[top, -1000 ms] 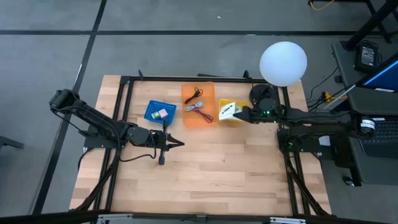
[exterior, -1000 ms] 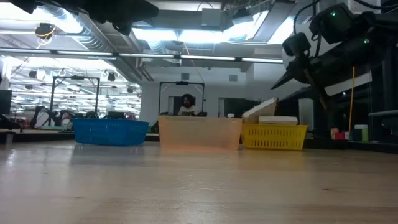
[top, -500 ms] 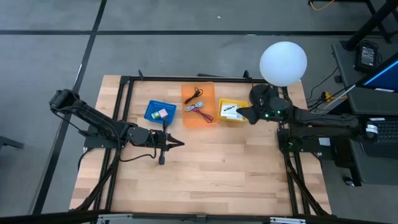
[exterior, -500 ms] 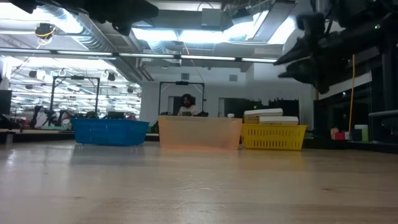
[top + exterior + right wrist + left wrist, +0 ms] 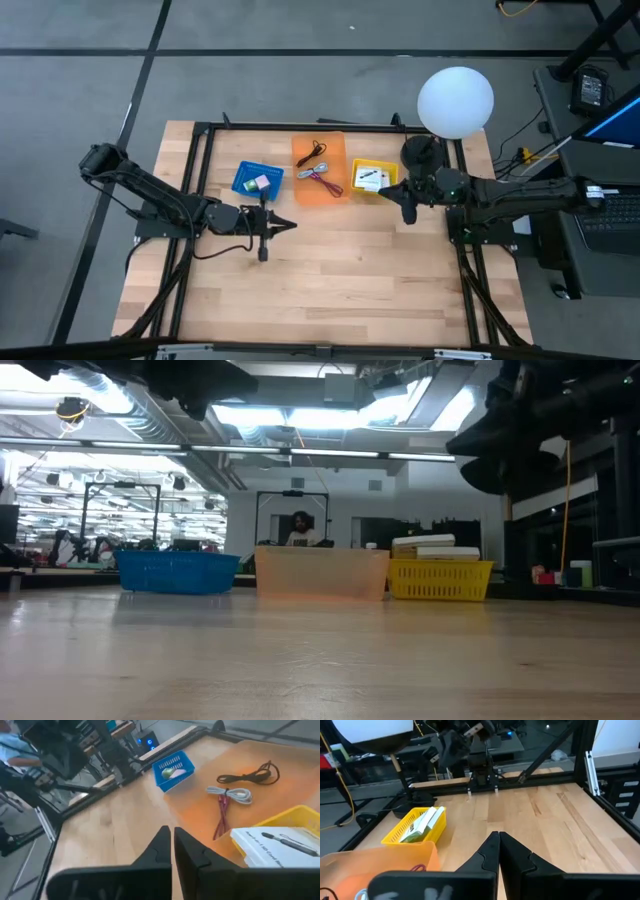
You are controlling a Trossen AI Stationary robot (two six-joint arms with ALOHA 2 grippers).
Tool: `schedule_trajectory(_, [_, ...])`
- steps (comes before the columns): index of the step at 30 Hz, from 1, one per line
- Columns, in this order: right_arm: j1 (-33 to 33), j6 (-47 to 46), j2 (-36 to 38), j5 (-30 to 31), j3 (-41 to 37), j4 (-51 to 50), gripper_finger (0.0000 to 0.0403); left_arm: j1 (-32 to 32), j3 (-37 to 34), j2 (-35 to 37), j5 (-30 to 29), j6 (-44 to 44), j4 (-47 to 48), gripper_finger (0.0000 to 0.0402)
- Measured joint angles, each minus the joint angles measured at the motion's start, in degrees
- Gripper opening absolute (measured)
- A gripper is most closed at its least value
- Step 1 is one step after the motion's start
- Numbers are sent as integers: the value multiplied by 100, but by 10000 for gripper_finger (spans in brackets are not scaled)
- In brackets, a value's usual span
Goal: Pick and place items into bin
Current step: Return to Home Position
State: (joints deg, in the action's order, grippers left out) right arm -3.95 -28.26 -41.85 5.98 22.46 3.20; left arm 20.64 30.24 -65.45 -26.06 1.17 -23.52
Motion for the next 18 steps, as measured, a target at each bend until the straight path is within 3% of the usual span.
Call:
schedule_trajectory(8, [937,967,0,1050,0,11,2,-144,0,14,-402,-42,-180,3])
schedule_trajectory(13, [1601,1371,-7,1778,0,108,1,-273,0,22,15,-49,-149,2])
schedule_trajectory(18, [2238,1681,-368,2642,2,171,0,-361,0,22,73,-8,140,3])
